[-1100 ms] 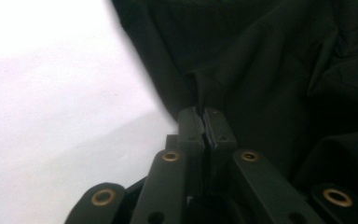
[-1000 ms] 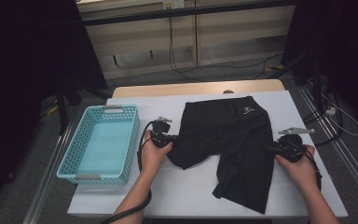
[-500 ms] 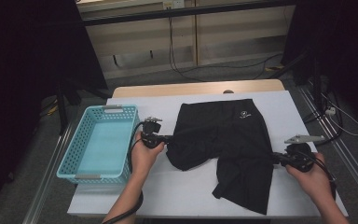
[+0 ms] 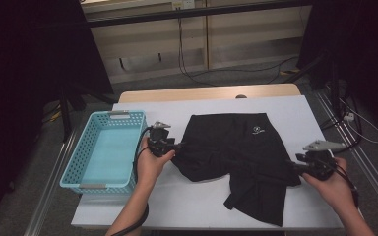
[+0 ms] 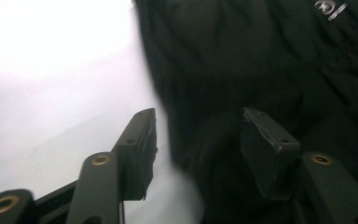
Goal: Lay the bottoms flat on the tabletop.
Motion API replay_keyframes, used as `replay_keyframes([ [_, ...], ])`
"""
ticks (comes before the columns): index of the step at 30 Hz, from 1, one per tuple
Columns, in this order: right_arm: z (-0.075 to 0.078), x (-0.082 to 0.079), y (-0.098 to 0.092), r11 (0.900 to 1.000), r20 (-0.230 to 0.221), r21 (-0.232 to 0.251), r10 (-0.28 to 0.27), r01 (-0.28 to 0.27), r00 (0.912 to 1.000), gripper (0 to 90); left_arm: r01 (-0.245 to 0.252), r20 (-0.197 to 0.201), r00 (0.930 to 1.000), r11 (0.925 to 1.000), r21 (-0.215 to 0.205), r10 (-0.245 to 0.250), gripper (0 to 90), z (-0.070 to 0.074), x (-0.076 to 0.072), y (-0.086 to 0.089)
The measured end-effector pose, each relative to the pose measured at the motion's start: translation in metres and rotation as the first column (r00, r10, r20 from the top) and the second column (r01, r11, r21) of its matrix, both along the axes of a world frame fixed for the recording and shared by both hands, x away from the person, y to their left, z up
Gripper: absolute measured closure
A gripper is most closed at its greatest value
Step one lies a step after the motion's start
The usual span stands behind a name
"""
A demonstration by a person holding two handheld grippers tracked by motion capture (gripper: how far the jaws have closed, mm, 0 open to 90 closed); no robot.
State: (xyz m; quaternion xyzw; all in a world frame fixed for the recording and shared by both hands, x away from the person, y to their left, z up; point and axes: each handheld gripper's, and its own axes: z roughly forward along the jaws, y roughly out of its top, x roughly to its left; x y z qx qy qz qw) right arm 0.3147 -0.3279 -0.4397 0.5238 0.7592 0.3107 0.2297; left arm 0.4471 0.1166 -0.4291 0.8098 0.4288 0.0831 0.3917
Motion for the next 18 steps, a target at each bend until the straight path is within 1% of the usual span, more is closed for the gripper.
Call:
replay_keyframes([
  [1,0.0,0.008,0.001,1.0,0.002,0.005,-0.009,0.009,1.0,52.0,0.0,0.0,1.0,1.0,0.0,0.0,46.7,0.0,0.0,0.0],
  [2,-0.001,0.018,0.001,1.0,0.002,0.018,-0.017,0.017,0.9999,52.0,-0.007,0.001,1.0,1.0,-0.006,0.007,46.1,-0.007,0.01,-0.007],
  [3,-0.002,0.028,0.002,0.999,0.013,0.022,-0.024,0.024,0.9996,52.1,-0.015,0.005,0.9999,0.9999,0.007,0.015,46.2,-0.01,0.016,-0.01],
  [4,-0.003,0.039,0.003,0.999,0.013,0.02,-0.039,0.039,0.9991,52.1,-0.021,0.011,0.9997,0.9998,0.005,0.021,46.9,-0.013,0.02,-0.012],
  [6,-0.006,0.052,0.005,0.999,0.003,0.032,-0.044,0.043,0.999,53.1,-0.029,0.005,0.9996,0.9995,0.009,0.029,50.9,-0.018,0.029,-0.015],
  [7,-0.007,0.058,0.006,0.998,0.006,0.037,-0.055,0.055,0.9985,54.6,-0.028,-0.002,0.9996,0.9995,0.012,0.028,52.3,-0.019,0.032,-0.016],
  [8,-0.009,0.062,0.007,0.997,0.015,0.036,-0.068,0.068,0.9976,57.3,-0.022,-0.005,0.9997,0.9996,0.016,0.022,56.1,-0.021,0.034,-0.018],
  [9,-0.01,0.066,0.007,0.996,0.009,0.038,-0.08,0.08,0.9967,59.0,-0.033,0.008,0.9994,0.999,0.03,0.033,58.3,-0.023,0.037,-0.02],
  [10,-0.013,0.07,0.007,0.995,-0.003,0.056,-0.088,0.088,0.9961,66.4,-0.023,0.0,0.9997,0.999,0.037,0.023,60.9,-0.024,0.038,-0.02],
  [11,-0.014,0.072,0.006,0.994,-0.012,0.061,-0.086,0.087,0.9962,68.6,-0.015,-0.02,0.9997,0.9993,0.035,0.016,65.6,-0.025,0.04,-0.021],
  [12,-0.017,0.074,0.006,0.994,-0.017,0.052,-0.091,0.092,0.9957,70.7,-0.022,-0.021,0.9995,0.999,0.038,0.023,67.8,-0.027,0.041,-0.021],
  [13,-0.018,0.075,0.006,0.995,-0.021,0.04,-0.096,0.097,0.9952,77.1,-0.026,-0.025,0.9993,0.9989,0.04,0.027,72.1,-0.027,0.041,-0.02],
  [14,-0.02,0.075,0.004,0.994,-0.018,0.053,-0.095,0.096,0.9953,87.2,-0.028,-0.039,0.9988,0.9991,0.033,0.029,76.5,-0.027,0.042,-0.019],
  [15,-0.02,0.075,0.004,0.994,-0.018,0.053,-0.095,0.096,0.9953,87.2,-0.028,-0.039,0.9988,0.9991,0.033,0.029,80.9,-0.027,0.042,-0.019],
  [16,-0.02,0.073,0.002,0.993,-0.029,0.081,-0.086,0.089,0.9958,90.0,-0.027,-0.08,0.9964,0.9995,0.014,0.028,84.3,-0.026,0.042,-0.016],
  [18,-0.017,0.07,0.002,0.994,-0.045,0.074,-0.075,0.078,0.9962,90.0,-0.021,-0.089,0.9958,0.9996,0.017,0.023,85.0,-0.023,0.038,-0.014],
])
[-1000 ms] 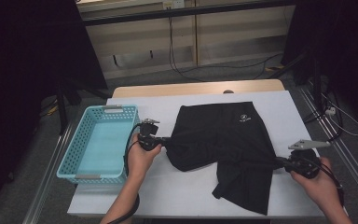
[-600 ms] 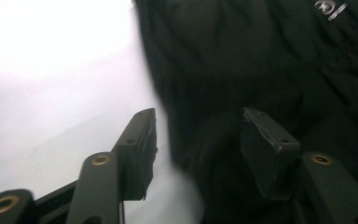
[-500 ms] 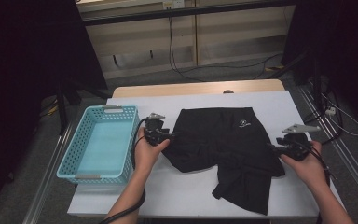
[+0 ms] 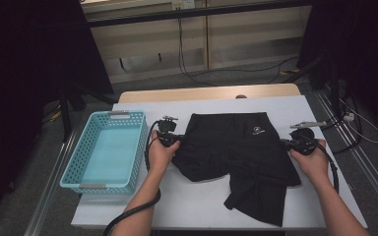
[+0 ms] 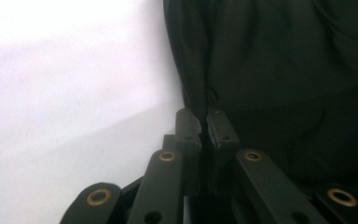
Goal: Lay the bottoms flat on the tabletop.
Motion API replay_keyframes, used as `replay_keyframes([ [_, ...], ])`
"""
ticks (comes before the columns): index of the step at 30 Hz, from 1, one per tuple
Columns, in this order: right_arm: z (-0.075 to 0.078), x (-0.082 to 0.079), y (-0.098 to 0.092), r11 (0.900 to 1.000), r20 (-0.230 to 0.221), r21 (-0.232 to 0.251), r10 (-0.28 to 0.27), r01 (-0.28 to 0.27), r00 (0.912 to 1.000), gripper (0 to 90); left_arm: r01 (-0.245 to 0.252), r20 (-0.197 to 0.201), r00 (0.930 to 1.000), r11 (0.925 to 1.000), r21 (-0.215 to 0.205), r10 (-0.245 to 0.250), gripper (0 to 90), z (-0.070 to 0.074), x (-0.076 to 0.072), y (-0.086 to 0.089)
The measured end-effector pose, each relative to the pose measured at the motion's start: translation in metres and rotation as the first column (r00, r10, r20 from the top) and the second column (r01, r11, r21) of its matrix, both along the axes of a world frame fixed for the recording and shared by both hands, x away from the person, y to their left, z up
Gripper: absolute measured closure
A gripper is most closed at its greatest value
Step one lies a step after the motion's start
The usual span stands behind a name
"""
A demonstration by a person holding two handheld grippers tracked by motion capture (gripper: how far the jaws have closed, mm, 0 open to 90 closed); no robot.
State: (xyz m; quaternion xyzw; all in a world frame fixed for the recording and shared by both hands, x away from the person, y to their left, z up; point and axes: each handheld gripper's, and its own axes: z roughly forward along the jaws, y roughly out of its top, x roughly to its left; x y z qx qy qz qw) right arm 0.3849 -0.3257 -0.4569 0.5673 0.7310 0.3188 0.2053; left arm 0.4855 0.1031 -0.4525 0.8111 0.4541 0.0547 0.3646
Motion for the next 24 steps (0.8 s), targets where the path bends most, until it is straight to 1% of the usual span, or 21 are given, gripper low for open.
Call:
replay_keyframes([
  [1,0.002,-0.003,0.0,1.0,-0.008,-0.001,0.011,-0.011,0.9999,90.0,0.002,0.001,1.0,1.0,-0.007,-0.002,85.0,0.002,-0.003,0.002],
  [3,0.008,-0.011,-0.001,0.999,0.003,-0.004,0.033,-0.033,0.9995,90.0,0.007,-0.008,0.9999,0.9995,-0.031,-0.007,85.3,0.005,-0.009,0.006],
  [4,0.011,-0.016,-0.001,0.999,0.003,-0.002,0.045,-0.045,0.999,90.0,0.008,-0.007,0.9999,0.9995,-0.032,-0.008,85.3,0.007,-0.012,0.007],
  [6,0.016,-0.025,-0.002,0.998,-0.013,0.005,0.064,-0.064,0.9978,90.0,0.015,-0.015,0.9998,0.9987,-0.05,-0.016,85.2,0.009,-0.018,0.012],
  [7,0.018,-0.028,-0.002,0.997,-0.025,0.004,0.076,-0.076,0.9968,90.0,0.025,-0.017,0.9995,0.9984,-0.05,-0.026,84.7,0.011,-0.02,0.013],
  [8,0.02,-0.031,-0.002,0.997,-0.021,0.003,0.079,-0.079,0.9966,89.6,0.024,-0.005,0.9997,0.9985,-0.05,-0.024,83.8,0.011,-0.021,0.014],
  [9,0.021,-0.032,-0.003,0.997,-0.012,-0.005,0.081,-0.081,0.9967,87.1,0.027,0.005,0.9996,0.9989,-0.038,-0.027,82.2,0.012,-0.021,0.015],
  [10,0.021,-0.03,-0.003,0.997,-0.002,-0.03,0.074,-0.074,0.9973,75.3,0.02,0.016,0.9997,0.9994,-0.027,-0.02,77.0,0.012,-0.02,0.015],
  [11,0.021,-0.028,-0.003,0.997,0.005,-0.054,0.057,-0.056,0.9984,69.1,0.008,0.026,0.9996,0.9994,-0.034,-0.007,70.4,0.012,-0.018,0.015],
  [12,0.021,-0.024,-0.003,0.997,0.01,-0.058,0.052,-0.052,0.9986,70.3,-0.004,0.037,0.9993,0.9992,-0.039,0.005,65.3,0.011,-0.015,0.016],
  [13,0.022,-0.02,-0.002,0.998,0.01,-0.047,0.047,-0.046,0.9989,70.2,-0.006,0.05,0.9987,0.9993,-0.038,0.008,61.8,0.01,-0.011,0.016],
  [15,0.02,-0.01,0.001,0.998,0.035,-0.047,0.03,-0.028,0.9989,67.2,-0.015,0.074,0.9971,0.9992,-0.036,0.018,56.3,0.008,-0.004,0.014],
  [16,0.019,-0.003,0.003,0.999,0.039,-0.038,0.019,-0.018,0.999,65.5,-0.015,0.073,0.9972,0.999,-0.042,0.018,55.5,0.007,0.0,0.013],
  [18,0.014,0.01,0.008,1.0,0.04,-0.019,0.001,0.0,0.9992,62.9,-0.017,0.082,0.9964,0.9993,-0.033,0.02,55.1,0.002,0.007,0.009],
  [20,0.009,0.022,0.013,1.0,0.034,-0.005,-0.014,0.014,0.9993,62.9,-0.012,0.079,0.9968,0.9989,-0.045,0.016,55.6,-0.002,0.013,0.006],
  [21,0.007,0.026,0.015,1.0,0.035,0.005,-0.018,0.018,0.9992,62.9,-0.01,0.078,0.9969,0.9995,-0.031,0.012,56.4,-0.003,0.015,0.004],
  [23,0.004,0.032,0.02,1.0,0.037,0.028,-0.012,0.011,0.9993,62.9,-0.003,0.076,0.9971,0.9996,-0.026,0.005,59.7,-0.006,0.018,0.001],
  [24,0.003,0.035,0.023,1.0,0.026,0.012,-0.018,0.017,0.9995,63.5,0.001,0.078,0.9969,0.9998,-0.018,0.001,61.1,-0.006,0.02,-0.002],
])
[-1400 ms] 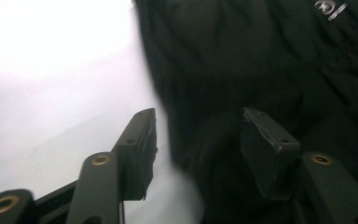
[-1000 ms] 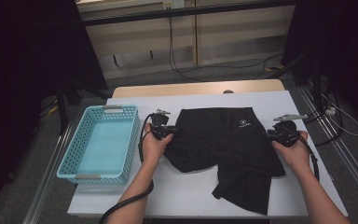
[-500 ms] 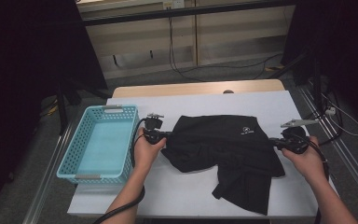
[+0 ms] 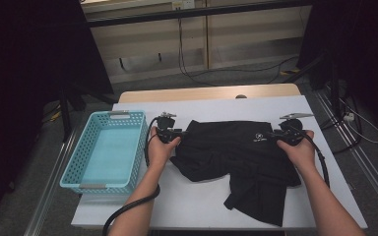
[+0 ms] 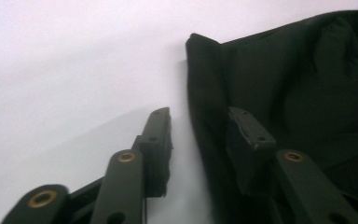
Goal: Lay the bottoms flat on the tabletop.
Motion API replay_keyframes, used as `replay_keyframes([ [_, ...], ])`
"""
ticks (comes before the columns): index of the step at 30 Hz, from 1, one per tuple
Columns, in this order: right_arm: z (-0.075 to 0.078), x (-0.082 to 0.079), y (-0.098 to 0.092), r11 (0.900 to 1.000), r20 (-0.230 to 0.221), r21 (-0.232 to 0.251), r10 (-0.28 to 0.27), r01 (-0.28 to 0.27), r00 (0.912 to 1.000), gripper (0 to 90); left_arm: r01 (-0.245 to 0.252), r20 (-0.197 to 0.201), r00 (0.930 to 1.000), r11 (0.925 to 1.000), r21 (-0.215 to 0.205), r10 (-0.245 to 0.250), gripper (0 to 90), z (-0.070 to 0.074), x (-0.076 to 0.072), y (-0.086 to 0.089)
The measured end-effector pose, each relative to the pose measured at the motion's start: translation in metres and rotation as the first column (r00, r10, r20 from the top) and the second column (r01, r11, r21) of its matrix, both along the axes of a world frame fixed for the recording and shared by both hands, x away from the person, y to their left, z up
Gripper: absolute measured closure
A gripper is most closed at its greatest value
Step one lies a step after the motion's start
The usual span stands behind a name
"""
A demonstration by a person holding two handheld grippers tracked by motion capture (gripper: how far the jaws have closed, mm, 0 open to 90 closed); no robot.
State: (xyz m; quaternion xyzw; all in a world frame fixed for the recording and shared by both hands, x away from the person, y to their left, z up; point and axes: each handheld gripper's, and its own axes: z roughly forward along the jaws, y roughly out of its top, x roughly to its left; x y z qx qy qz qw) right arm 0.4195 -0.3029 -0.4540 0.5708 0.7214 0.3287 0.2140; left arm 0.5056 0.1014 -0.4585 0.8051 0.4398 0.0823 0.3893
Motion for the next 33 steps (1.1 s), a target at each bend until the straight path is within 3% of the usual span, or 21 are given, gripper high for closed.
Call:
replay_keyframes([
  [1,-0.002,0.002,0.003,0.999,-0.003,-0.034,0.001,-0.001,1.0,64.5,0.0,0.0,1.0,1.0,0.0,0.0,61.7,0.0,0.0,0.0],
  [3,-0.005,0.004,0.005,0.999,0.001,-0.044,-0.011,0.012,0.9999,71.3,0.012,0.007,0.9999,0.9996,0.026,-0.012,67.1,0.001,0.004,-0.006],
  [4,-0.005,0.005,0.005,0.999,0.007,-0.049,-0.015,0.015,0.9999,79.4,0.012,0.007,0.9999,0.9996,0.026,-0.012,71.2,0.001,0.004,-0.006],
  [5,-0.005,0.005,0.005,0.999,0.007,-0.049,-0.015,0.015,0.9999,79.4,0.017,-0.007,0.9998,0.9997,0.018,-0.016,71.2,0.001,0.005,-0.007],
  [6,-0.006,0.007,0.002,1.0,0.004,-0.024,-0.019,0.019,0.9998,85.3,0.023,-0.014,0.9996,0.9996,0.018,-0.023,82.8,0.001,0.006,-0.01],
  [10,-0.001,0.012,0.0,0.999,0.008,-0.024,-0.032,0.032,0.9995,86.6,0.007,0.008,0.9999,1.0,0.006,-0.008,86.7,0.009,0.009,-0.01],
  [11,-0.001,0.012,0.0,0.999,0.008,-0.024,-0.032,0.032,0.9995,86.6,0.007,0.008,0.9999,1.0,0.006,-0.008,86.9,0.009,0.009,-0.01],
  [12,0.006,0.013,-0.003,0.998,0.05,-0.006,-0.059,0.06,0.997,86.8,-0.006,0.03,0.9995,0.9999,-0.012,0.006,86.9,0.013,0.01,-0.008],
  [17,0.009,0.018,-0.006,0.997,0.097,0.001,-0.075,0.075,0.9925,86.3,-0.041,0.05,0.9978,0.9985,-0.038,0.043,86.8,0.011,0.012,-0.006],
  [19,0.005,0.02,-0.007,0.995,0.092,-0.009,-0.094,0.096,0.9913,85.9,-0.062,0.069,0.9955,0.9973,-0.038,0.065,86.7,0.008,0.011,-0.004],
  [21,0.002,0.02,-0.008,0.992,0.079,-0.042,-0.113,0.116,0.9905,77.7,-0.073,0.068,0.9949,0.9972,-0.016,0.074,82.6,0.004,0.011,-0.003],
  [23,0.001,0.021,-0.009,0.993,0.077,-0.041,-0.108,0.112,0.9911,76.9,-0.087,0.081,0.9929,0.9962,-0.002,0.087,65.4,0.004,0.011,-0.003],
  [24,0.0,0.021,-0.009,0.994,0.066,-0.038,-0.099,0.102,0.9929,74.7,-0.081,0.061,0.9948,0.9966,-0.016,0.082,67.5,0.004,0.013,-0.003],
  [25,0.0,0.021,-0.009,0.995,0.061,-0.018,-0.095,0.096,0.9936,74.1,-0.081,0.061,0.9948,0.9966,-0.016,0.082,66.6,0.004,0.013,-0.003],
  [26,-0.002,0.022,-0.008,0.996,0.036,0.033,-0.087,0.086,0.9955,73.2,-0.093,0.075,0.9927,0.9955,-0.016,0.094,66.3,0.005,0.017,-0.003],
  [27,-0.003,0.022,-0.008,0.996,0.032,0.042,-0.084,0.083,0.9959,72.3,-0.103,0.078,0.9915,0.9945,-0.02,0.104,65.4,0.005,0.019,-0.003],
  [30,-0.007,0.022,-0.002,0.997,0.004,0.008,-0.074,0.073,0.9973,67.1,-0.094,0.065,0.9934,0.9956,-0.011,0.094,61.7,0.001,0.024,-0.009],
  [31,-0.007,0.022,0.0,0.998,0.011,-0.005,-0.069,0.069,0.9976,69.2,-0.071,0.045,0.9964,0.9974,-0.009,0.072,64.9,-0.003,0.025,-0.012],
  [33,-0.006,0.022,0.001,0.998,0.007,-0.022,-0.063,0.063,0.998,78.9,-0.063,0.051,0.9967,0.998,-0.005,0.064,71.5,-0.005,0.025,-0.016],
])
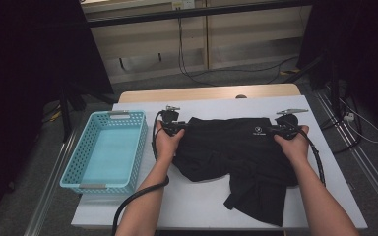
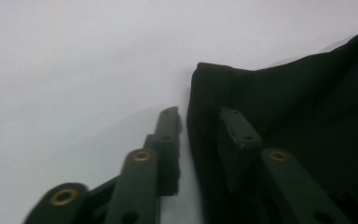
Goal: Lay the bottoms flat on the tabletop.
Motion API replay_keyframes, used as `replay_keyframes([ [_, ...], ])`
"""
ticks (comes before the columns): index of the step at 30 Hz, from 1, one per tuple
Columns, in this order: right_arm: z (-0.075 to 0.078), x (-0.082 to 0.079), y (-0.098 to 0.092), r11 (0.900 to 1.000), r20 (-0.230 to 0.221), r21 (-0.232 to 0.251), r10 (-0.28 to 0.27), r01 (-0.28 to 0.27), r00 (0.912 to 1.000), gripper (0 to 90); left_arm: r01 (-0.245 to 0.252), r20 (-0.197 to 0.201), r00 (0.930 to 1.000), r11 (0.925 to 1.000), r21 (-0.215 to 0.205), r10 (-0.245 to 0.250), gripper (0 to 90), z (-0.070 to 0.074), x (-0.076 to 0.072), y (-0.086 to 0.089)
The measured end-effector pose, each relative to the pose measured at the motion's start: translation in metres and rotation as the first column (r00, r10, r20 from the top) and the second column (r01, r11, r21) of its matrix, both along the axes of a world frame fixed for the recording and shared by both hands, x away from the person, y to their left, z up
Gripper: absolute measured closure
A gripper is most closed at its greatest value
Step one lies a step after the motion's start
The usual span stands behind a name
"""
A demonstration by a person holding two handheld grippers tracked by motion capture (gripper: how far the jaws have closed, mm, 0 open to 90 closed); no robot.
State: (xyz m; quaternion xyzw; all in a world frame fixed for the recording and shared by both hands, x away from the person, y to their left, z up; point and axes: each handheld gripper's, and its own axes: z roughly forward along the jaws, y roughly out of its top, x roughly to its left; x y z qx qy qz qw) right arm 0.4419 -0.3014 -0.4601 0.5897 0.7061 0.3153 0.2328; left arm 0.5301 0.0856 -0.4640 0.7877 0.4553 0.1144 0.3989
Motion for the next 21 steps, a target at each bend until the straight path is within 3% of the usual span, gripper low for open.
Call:
replay_keyframes([
  [1,0.0,0.0,0.0,1.0,-0.003,0.003,0.008,-0.008,1.0,85.1,0.0,0.0,1.0,1.0,0.0,0.0,83.9,0.0,0.0,0.0],
  [2,0.0,0.0,-0.001,1.0,-0.007,0.016,0.013,-0.013,0.9999,86.0,0.012,-0.009,0.9999,0.9998,-0.016,-0.012,85.4,0.001,0.0,-0.002],
  [3,0.001,0.0,-0.002,1.0,-0.003,0.015,0.017,-0.017,0.9998,86.6,0.015,0.012,0.9998,0.9999,-0.005,-0.015,86.6,0.004,-0.001,-0.002],
  [5,0.004,-0.001,-0.002,1.0,0.01,0.016,0.018,-0.018,0.9998,87.1,0.008,0.027,0.9996,0.9994,-0.034,-0.007,87.0,0.01,-0.001,0.001],
  [7,0.008,-0.002,-0.004,0.999,0.049,0.033,0.004,-0.006,0.9988,87.5,-0.01,0.047,0.9988,0.9981,-0.061,0.013,87.2,0.015,-0.002,0.006],
  [10,0.015,-0.002,-0.002,1.0,0.104,0.021,-0.006,0.004,0.9945,87.5,-0.021,0.056,0.9981,0.9976,-0.066,0.025,87.1,0.018,-0.002,0.011],
  [11,0.017,-0.002,0.0,1.0,0.144,0.014,-0.013,0.011,0.9895,87.2,-0.031,0.072,0.9967,0.9974,-0.064,0.036,86.9,0.018,-0.003,0.014],
  [12,0.017,-0.002,0.0,1.0,0.144,0.014,-0.013,0.011,0.9895,87.2,-0.031,0.072,0.9967,0.9974,-0.064,0.036,85.5,0.018,-0.003,0.014],
  [14,0.016,-0.001,0.003,0.999,0.145,-0.019,-0.04,0.043,0.9887,79.8,-0.065,0.067,0.9957,0.9979,0.007,0.064,63.4,0.013,-0.003,0.013],
  [15,0.013,0.0,0.003,0.999,0.122,-0.013,-0.035,0.037,0.9919,77.6,-0.063,0.047,0.9969,0.998,0.008,0.063,51.3,0.012,-0.004,0.013],
  [17,0.01,0.001,0.002,0.999,0.095,-0.008,-0.035,0.036,0.9948,71.2,-0.048,-0.008,0.9988,0.9987,0.016,0.048,47.7,0.009,-0.005,0.013],
  [20,0.006,0.002,0.001,0.999,0.063,0.002,-0.038,0.037,0.9973,63.1,-0.037,-0.018,0.9991,0.9989,0.029,0.038,42.3,0.008,-0.006,0.014],
  [21,0.006,0.003,0.001,0.999,0.067,-0.005,-0.037,0.038,0.9971,61.0,-0.03,-0.029,0.9991,0.9983,0.05,0.032,41.9,0.007,-0.006,0.015],
])
